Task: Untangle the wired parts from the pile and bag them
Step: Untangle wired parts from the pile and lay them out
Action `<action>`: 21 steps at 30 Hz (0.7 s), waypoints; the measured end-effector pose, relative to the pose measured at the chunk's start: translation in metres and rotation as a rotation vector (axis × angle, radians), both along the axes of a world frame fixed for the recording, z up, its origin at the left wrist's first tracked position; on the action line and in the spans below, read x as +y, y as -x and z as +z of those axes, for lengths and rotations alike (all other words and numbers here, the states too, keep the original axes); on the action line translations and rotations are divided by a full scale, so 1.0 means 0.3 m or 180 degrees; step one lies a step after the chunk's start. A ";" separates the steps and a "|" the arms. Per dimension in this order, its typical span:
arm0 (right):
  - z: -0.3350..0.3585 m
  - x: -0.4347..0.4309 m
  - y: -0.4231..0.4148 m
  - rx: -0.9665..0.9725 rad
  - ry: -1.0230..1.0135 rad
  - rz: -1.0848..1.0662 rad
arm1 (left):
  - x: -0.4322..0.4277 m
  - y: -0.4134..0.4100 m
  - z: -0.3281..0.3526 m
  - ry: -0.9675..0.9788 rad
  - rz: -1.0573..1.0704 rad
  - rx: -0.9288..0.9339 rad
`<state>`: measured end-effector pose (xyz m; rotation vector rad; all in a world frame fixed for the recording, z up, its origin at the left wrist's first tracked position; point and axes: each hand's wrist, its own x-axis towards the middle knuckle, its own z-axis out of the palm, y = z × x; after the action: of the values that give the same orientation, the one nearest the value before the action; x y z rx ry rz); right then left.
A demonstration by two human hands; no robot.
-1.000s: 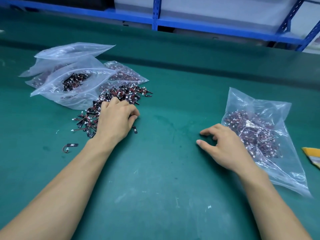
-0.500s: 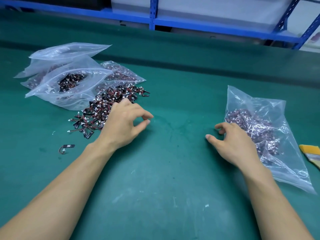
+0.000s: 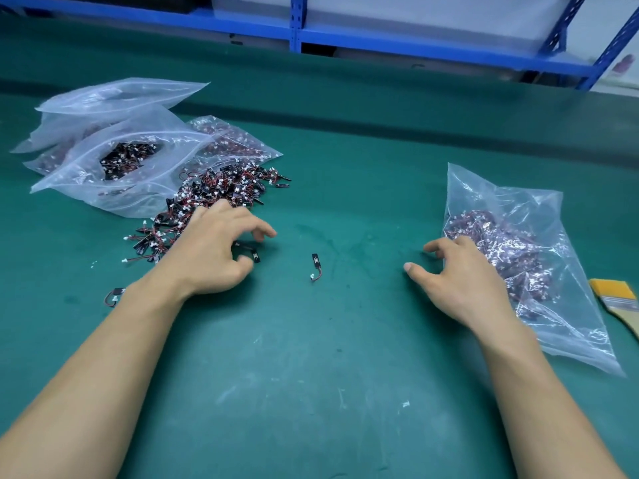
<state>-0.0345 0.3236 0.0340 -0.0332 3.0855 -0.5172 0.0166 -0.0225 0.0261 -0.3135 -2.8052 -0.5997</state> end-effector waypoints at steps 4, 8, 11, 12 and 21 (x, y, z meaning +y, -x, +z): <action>0.006 -0.011 -0.006 0.0124 0.0153 -0.0005 | -0.027 0.003 -0.005 0.0133 -0.0031 -0.0215; 0.009 -0.031 -0.016 0.0462 0.0403 0.0089 | -0.033 0.011 -0.011 0.0185 -0.0006 -0.0124; 0.003 -0.046 -0.021 0.0740 0.0604 0.0352 | -0.028 0.013 -0.011 0.0264 0.0008 -0.0081; 0.000 -0.053 -0.024 0.0816 0.0704 0.0499 | -0.025 0.014 -0.010 0.0277 -0.0003 -0.0084; -0.038 -0.135 -0.077 0.0702 0.1037 0.1788 | 0.052 0.018 -0.003 0.0402 -0.0304 0.0144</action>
<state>-0.0114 0.2832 0.0226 -0.9796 2.9347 -1.0119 0.0113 -0.0068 0.0253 -0.4819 -2.8026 -0.4300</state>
